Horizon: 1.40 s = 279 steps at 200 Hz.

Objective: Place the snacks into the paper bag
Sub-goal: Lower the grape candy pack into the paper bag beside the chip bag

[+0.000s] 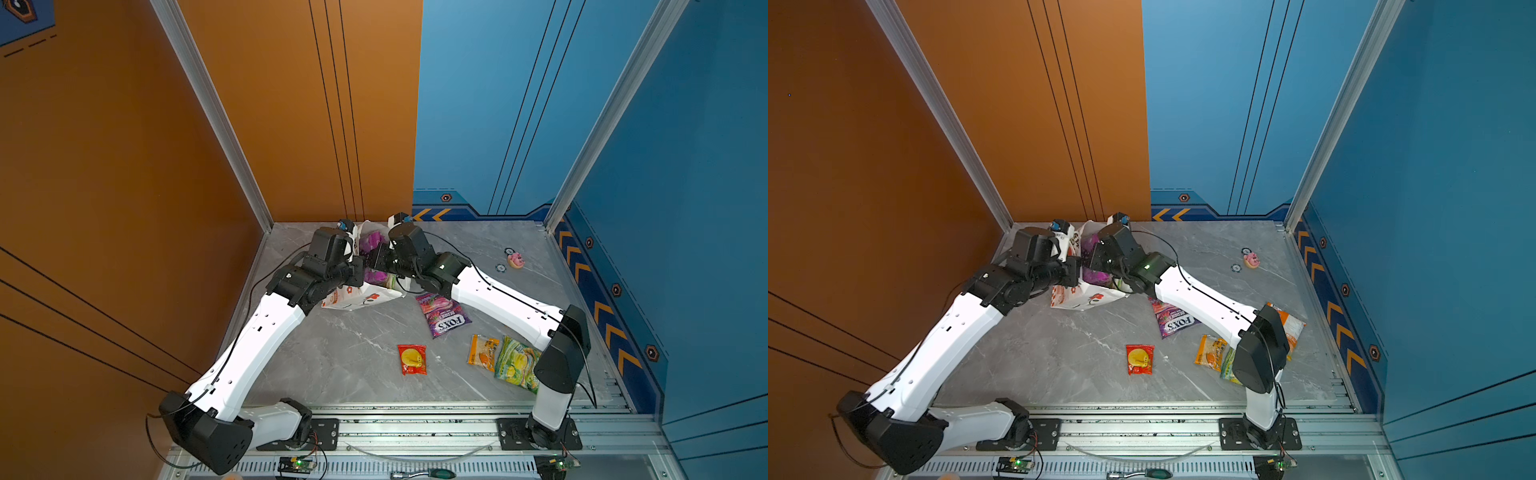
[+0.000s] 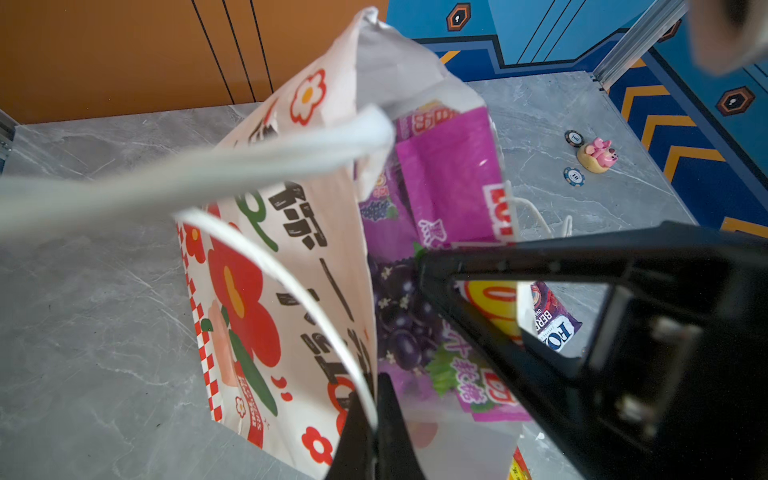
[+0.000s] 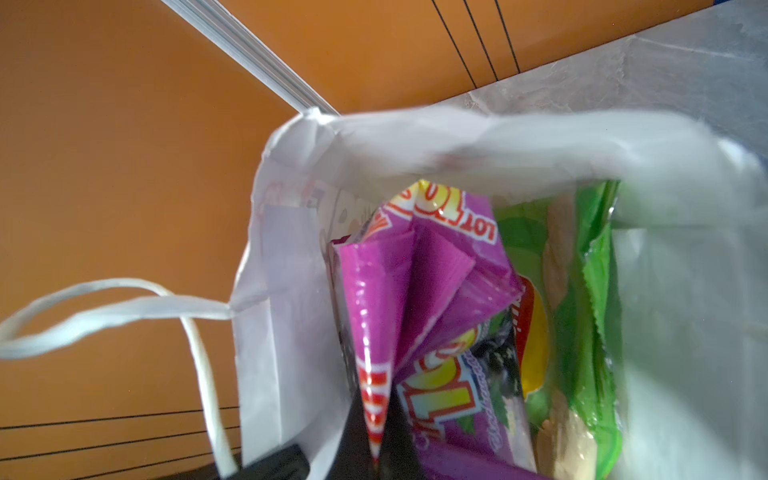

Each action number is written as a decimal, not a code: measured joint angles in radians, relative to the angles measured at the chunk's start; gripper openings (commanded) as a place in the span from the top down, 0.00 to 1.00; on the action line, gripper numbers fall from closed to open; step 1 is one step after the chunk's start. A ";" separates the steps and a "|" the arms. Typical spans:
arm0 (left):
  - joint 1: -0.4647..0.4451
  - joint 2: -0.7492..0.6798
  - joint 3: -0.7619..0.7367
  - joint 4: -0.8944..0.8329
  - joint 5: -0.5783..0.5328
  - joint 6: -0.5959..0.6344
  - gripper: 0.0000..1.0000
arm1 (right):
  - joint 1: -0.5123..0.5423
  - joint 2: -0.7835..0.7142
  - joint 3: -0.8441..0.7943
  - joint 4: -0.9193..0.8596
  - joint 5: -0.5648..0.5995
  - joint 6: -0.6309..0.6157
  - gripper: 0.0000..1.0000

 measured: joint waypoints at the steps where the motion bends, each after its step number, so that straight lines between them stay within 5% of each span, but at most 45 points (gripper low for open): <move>1: 0.000 0.000 -0.001 0.000 0.000 0.000 1.00 | 0.000 0.000 -0.002 0.001 -0.002 0.000 1.00; 93: -0.006 -0.006 -0.003 0.002 0.019 0.008 1.00 | -0.005 0.003 -0.128 0.098 -0.055 -0.033 1.00; 279: -0.046 -0.006 -0.010 0.002 0.049 0.041 1.00 | -0.031 0.138 -0.101 0.142 -0.116 0.031 1.00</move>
